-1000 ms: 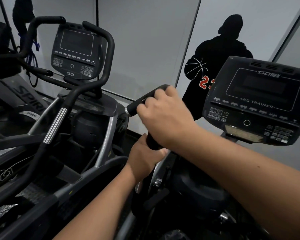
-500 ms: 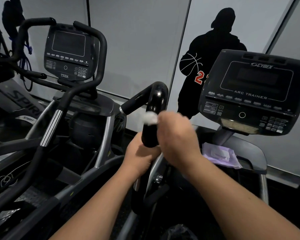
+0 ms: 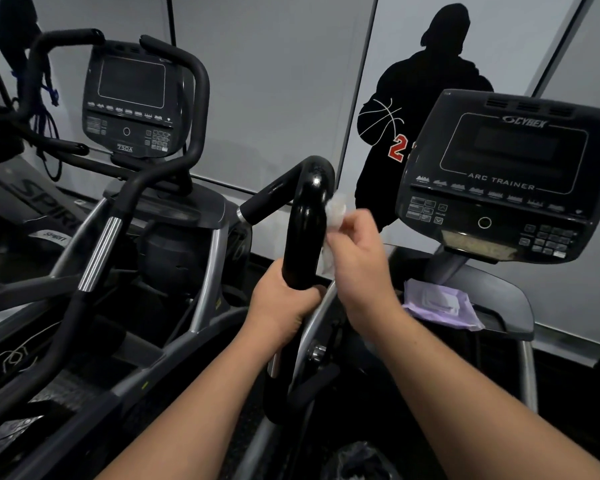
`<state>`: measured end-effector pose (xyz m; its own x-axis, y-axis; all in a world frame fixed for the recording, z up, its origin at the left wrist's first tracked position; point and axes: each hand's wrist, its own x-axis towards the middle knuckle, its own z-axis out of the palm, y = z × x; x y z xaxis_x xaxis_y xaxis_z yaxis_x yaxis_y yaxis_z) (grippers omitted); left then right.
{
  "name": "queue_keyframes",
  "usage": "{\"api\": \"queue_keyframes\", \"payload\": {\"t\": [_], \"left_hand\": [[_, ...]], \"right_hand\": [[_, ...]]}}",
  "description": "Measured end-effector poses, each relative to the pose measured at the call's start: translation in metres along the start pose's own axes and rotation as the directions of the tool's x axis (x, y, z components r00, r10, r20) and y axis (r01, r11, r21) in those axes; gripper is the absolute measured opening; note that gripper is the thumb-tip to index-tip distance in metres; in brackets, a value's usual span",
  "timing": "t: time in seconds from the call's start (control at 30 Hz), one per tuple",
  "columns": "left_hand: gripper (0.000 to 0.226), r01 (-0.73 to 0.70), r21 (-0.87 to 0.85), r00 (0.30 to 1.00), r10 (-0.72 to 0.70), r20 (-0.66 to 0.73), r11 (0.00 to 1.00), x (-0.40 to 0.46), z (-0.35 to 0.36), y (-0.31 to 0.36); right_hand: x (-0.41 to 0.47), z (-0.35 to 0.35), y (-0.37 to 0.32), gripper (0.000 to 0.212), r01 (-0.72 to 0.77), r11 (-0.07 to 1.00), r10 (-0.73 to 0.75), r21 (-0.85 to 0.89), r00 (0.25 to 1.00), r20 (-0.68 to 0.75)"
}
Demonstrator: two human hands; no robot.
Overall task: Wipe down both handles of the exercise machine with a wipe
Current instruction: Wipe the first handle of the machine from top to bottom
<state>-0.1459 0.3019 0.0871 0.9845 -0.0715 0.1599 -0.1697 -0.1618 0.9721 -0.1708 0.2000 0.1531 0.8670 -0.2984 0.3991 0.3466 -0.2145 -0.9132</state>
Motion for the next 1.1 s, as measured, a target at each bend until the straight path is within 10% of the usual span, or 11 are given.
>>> {"api": "queue_keyframes", "payload": {"t": [0.37, 0.7, 1.1], "left_hand": [[0.028, -0.024, -0.114, 0.999, 0.028, 0.032, 0.993, -0.003, -0.002, 0.001], [0.039, -0.016, -0.123, 1.000, 0.019, 0.025, 0.992, -0.002, -0.001, 0.000], [0.035, -0.007, -0.058, 1.000, 0.007, 0.007, 0.998, 0.001, 0.000, 0.000]], "right_hand": [[0.004, -0.001, 0.000, 0.016, -0.279, 0.948, 0.259, 0.150, 0.955, 0.144], [-0.007, -0.005, 0.009, 0.010, -0.225, 0.974, 0.219, 0.033, 0.968, 0.122], [0.029, -0.014, -0.014, 0.010, 0.411, 0.836, -0.404, -0.363, 0.909, 0.100]]}}
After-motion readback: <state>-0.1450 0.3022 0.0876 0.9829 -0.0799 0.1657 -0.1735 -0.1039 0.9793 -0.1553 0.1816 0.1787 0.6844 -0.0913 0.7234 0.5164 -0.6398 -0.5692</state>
